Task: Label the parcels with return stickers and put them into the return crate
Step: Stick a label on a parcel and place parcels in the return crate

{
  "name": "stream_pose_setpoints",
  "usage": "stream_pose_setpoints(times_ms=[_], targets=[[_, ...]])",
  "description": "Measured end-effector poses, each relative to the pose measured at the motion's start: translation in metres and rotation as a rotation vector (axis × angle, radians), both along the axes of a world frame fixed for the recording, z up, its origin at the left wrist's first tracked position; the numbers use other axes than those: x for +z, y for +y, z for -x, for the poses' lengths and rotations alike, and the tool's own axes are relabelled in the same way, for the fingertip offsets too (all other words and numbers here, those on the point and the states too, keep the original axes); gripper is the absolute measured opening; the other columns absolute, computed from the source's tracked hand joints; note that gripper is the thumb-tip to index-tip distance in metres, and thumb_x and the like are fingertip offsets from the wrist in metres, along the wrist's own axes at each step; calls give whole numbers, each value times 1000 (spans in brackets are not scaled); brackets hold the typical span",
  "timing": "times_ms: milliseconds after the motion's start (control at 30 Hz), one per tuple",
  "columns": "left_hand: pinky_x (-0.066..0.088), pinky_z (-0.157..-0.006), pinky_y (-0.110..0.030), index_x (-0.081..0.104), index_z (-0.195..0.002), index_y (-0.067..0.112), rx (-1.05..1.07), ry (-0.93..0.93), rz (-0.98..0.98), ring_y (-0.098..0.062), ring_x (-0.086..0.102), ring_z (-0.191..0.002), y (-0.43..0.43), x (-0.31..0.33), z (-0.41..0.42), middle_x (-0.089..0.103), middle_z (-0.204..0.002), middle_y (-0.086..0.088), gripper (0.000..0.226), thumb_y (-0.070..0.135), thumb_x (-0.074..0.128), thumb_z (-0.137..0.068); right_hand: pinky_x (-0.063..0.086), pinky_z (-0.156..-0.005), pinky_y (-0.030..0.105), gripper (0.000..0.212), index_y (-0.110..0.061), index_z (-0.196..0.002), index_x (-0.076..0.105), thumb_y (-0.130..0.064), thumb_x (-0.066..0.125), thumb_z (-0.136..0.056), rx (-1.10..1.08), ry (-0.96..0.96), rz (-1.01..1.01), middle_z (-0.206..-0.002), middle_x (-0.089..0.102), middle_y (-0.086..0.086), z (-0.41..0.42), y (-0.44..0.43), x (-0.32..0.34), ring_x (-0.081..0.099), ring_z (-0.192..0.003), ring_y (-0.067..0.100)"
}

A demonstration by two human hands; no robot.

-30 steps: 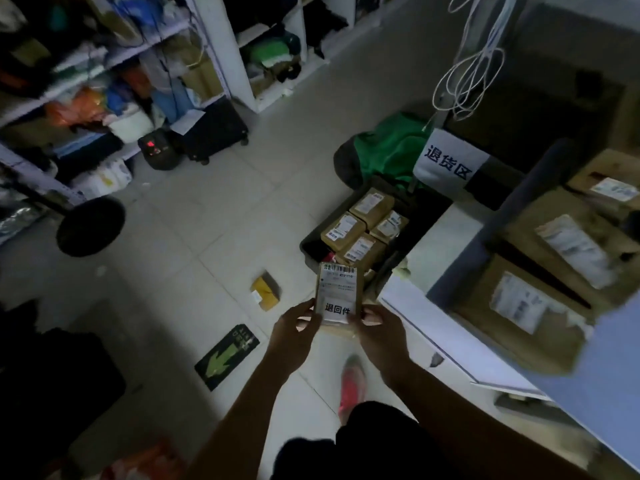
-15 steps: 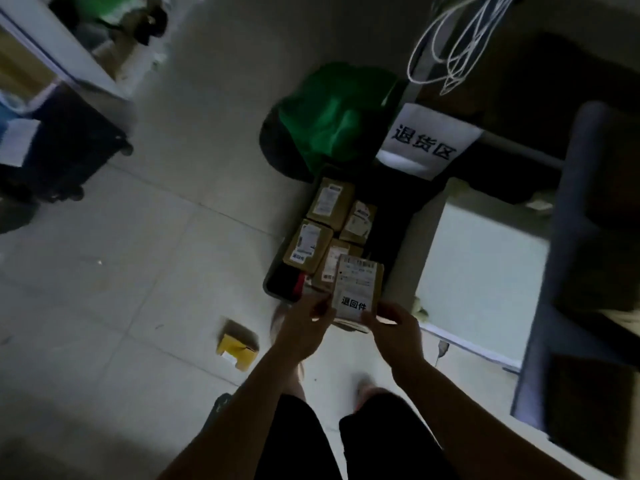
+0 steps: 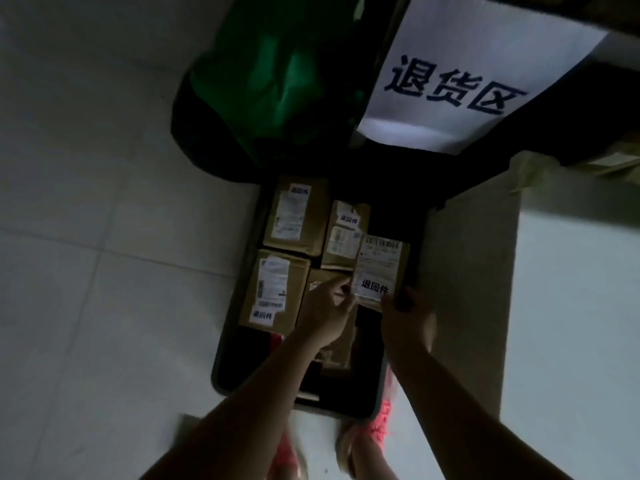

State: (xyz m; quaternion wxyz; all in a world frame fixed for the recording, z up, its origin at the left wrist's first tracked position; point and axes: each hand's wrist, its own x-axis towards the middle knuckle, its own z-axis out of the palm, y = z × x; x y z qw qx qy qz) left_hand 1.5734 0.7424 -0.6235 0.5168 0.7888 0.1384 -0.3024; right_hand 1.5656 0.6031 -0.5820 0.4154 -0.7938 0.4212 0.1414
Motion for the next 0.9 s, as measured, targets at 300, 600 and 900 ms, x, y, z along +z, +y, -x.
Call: stream_pose_setpoints(times_ms=[300, 600, 900], targets=[[56, -95, -35, 65, -126, 13, 17, -70, 39, -10, 66, -98, -28, -138, -91, 69, -104, 4, 31, 18, 68, -96, 58, -92, 46, 29, -18, -126, 69, -20, 68, -97, 42, -132, 0, -118, 73, 4, -88, -27, -145, 69, -107, 24], [49, -77, -7, 66, -115, 19, -16, -179, -13, 12, 62, -86, -22, -139, -109, 66, -96, 17, 23, 15, 72, -93, 51, -68, 28, 27, -13, -118, 72, -26, 72, -94, 114, -122, 186, -108, 74, 5, -100, -25, -152, 70, -93, 22], [56, -78, -40, 54, -136, 17, -512, -567, -640, -31, 63, -108, 38, 52, -118, 63, -127, -11, 46, 17, 65, -91, 53, -90, 43, 41, -25, -131, 57, -33, 67, -92, 582, 60, 390, -128, 60, 4, -83, -12, 29, 60, -113, 31]])
